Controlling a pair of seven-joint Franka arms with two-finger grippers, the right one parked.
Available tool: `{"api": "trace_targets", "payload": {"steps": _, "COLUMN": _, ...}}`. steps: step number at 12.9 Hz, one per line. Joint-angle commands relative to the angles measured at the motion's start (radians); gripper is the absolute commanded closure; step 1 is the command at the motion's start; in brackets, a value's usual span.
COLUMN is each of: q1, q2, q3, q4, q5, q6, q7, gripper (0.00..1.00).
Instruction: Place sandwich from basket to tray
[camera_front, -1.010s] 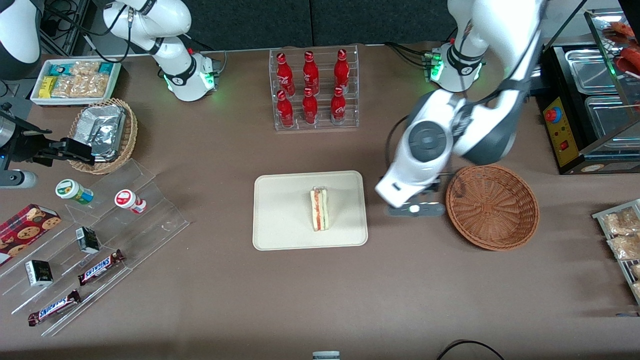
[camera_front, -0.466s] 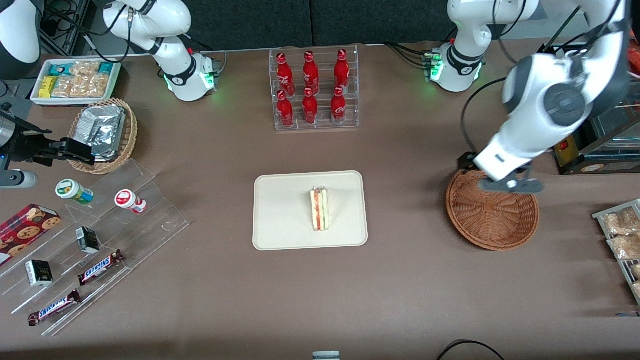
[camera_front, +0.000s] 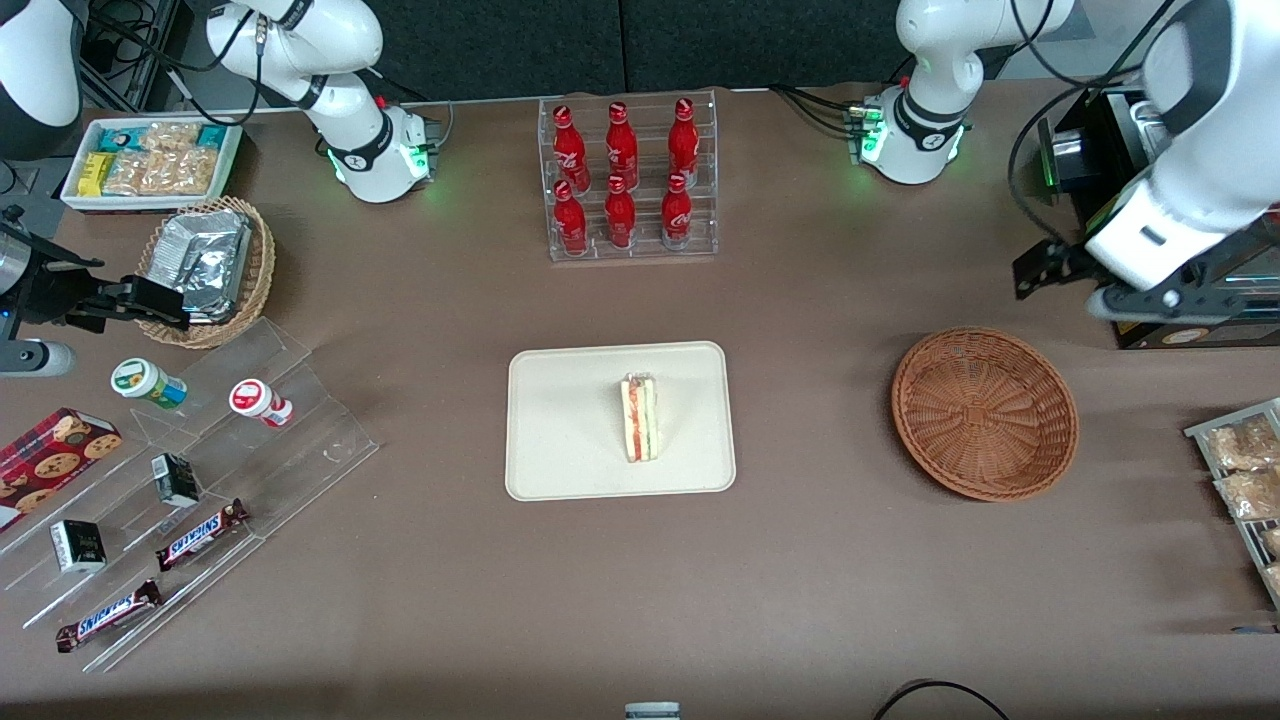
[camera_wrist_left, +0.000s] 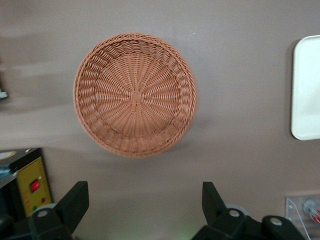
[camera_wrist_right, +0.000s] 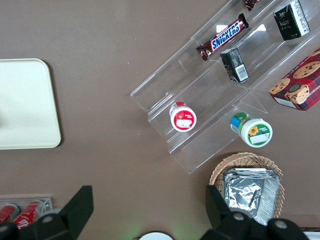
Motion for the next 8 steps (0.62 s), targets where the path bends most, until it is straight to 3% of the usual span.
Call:
{"api": "trace_targets", "payload": {"steps": 1, "q1": 0.009, "q2": 0.008, "q3": -0.013, "q4": 0.127, "q5": -0.009, "q6": -0.093, "q7": 0.001, "gripper": 0.0}}
{"api": "trace_targets", "payload": {"steps": 4, "q1": -0.015, "q2": 0.031, "q3": -0.01, "q4": 0.24, "q5": 0.006, "q6": -0.161, "q7": -0.015, "gripper": 0.0}}
{"api": "trace_targets", "payload": {"steps": 7, "q1": -0.159, "q2": 0.086, "q3": 0.153, "q4": 0.353, "q5": 0.009, "q6": -0.219, "q7": -0.015, "gripper": 0.0}}
{"api": "trace_targets", "payload": {"steps": 8, "q1": -0.173, "q2": 0.097, "q3": 0.165, "q4": 0.37, "q5": 0.011, "q6": -0.221, "q7": -0.017, "gripper": 0.0}}
